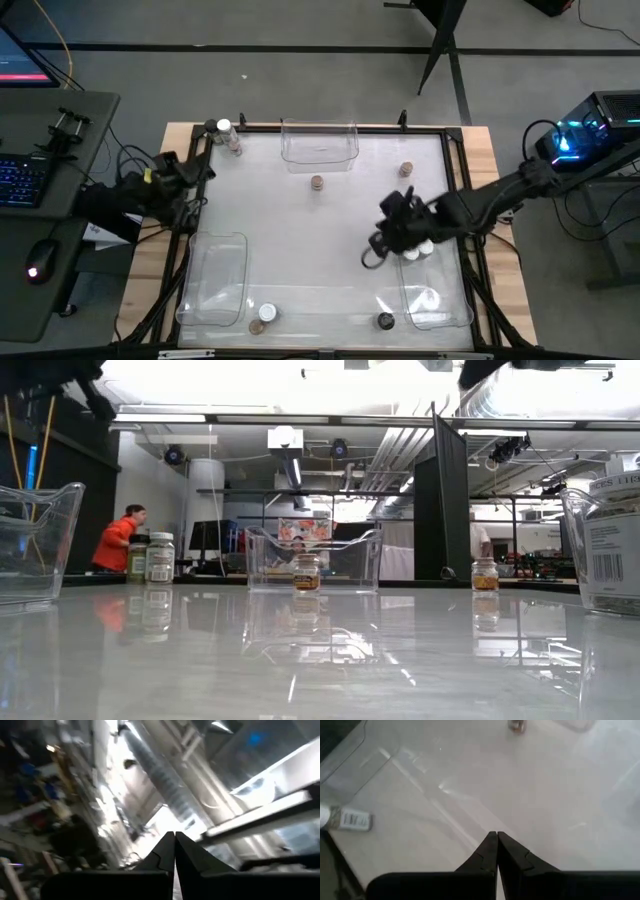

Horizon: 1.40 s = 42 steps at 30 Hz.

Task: Sort spices by type
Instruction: Put the white seasoning bottle into the bottom right transparent bin

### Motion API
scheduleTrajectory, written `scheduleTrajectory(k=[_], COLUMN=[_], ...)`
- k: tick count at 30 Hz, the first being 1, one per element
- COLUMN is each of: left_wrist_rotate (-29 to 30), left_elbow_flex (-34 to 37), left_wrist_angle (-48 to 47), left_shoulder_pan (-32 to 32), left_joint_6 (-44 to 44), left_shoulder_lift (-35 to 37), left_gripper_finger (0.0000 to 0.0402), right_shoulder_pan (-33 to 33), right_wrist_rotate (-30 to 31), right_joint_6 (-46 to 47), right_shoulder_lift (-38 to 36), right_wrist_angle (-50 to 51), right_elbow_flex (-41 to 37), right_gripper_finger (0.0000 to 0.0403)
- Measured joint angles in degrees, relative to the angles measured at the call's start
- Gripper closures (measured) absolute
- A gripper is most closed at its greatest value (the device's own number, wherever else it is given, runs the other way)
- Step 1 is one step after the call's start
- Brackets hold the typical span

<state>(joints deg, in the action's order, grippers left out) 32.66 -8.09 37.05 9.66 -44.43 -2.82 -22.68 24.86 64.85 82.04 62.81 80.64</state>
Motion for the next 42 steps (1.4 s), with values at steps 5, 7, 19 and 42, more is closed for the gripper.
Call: scheduleTrajectory(k=[5, 7, 19, 42], left_wrist_rotate=[5.6, 7.1, -17.3, -37.5], left_elbow_flex=[-8.4, -11.3, -40.9, -65.4], left_wrist_angle=[-3.9, -4.2, -62.8, -90.8], left_shoulder_pan=[-2.2, -3.7, -36.0, -72.7], left_joint_6=[2.7, 3.1, 4.4, 24.6], left_shoulder_lift=[-9.6, -13.7, -35.4, -81.2], left_gripper_finger=[0.0401, 0.0401, 0.0401, 0.0241], right_shoulder_pan=[6.0, 7.8, 11.9, 11.3], right_wrist_rotate=[-2.3, -2.5, -3.3, 2.3], right_joint_6=[-8.8, -11.5, -20.7, -25.8], right_shoulder_lift=[0.0, 0.0, 0.0, 0.1], right_wrist_angle=[-4.1, -5.3, -6.6, -7.0], right_elbow_flex=[0.0, 0.0, 0.0, 0.0], right_gripper_finger=[0.0403, 0.0403, 0.0403, 0.0402])
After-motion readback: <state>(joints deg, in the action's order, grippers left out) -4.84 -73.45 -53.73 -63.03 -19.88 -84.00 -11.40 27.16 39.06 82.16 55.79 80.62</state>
